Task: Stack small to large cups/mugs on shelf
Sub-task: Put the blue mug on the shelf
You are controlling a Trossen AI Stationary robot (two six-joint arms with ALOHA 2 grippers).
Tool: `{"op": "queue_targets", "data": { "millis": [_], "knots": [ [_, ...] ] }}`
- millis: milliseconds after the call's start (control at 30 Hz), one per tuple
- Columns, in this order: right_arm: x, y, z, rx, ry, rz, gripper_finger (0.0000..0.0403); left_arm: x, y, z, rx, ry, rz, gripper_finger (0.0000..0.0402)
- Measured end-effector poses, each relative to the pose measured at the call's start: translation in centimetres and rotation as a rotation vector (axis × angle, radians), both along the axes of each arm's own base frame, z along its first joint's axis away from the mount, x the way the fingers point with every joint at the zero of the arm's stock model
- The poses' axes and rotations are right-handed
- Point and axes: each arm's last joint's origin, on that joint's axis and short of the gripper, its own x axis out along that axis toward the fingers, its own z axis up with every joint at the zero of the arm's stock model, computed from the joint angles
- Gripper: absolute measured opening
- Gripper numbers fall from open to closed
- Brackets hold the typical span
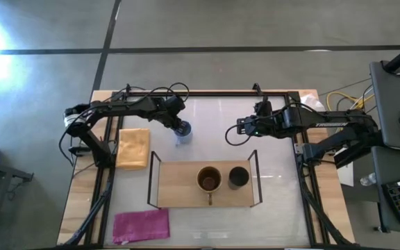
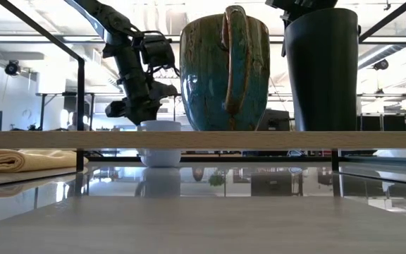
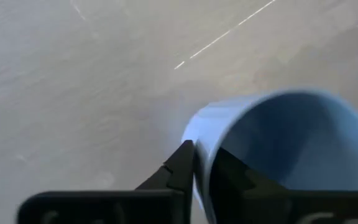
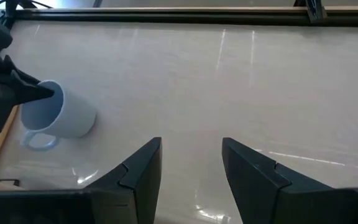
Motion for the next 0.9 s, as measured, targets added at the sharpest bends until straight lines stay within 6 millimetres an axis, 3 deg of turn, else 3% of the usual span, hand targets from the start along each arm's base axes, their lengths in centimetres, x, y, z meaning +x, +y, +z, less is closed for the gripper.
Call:
{"op": "queue_targets", "data": {
  "millis": [267,467,900],
  "knots": [
    [0.0,0.1,0.0,0.026,0.002,0.012,0.0162,0.1,0.1,0.1,0.021,-0.002,0.005,0.0002],
    [0.0,0.3,-0.1,0.048,0.007,0.029,0.0162,0.4,-0.7,1.7,0.022,-0.013,-0.016,0.0001],
    [-1.8,2.5,-0.7,0.081,0.158,0.045,0.0145,2.1,-7.8,7.0,-0.017,0.051,-0.072,0.0000]
  ]
}}
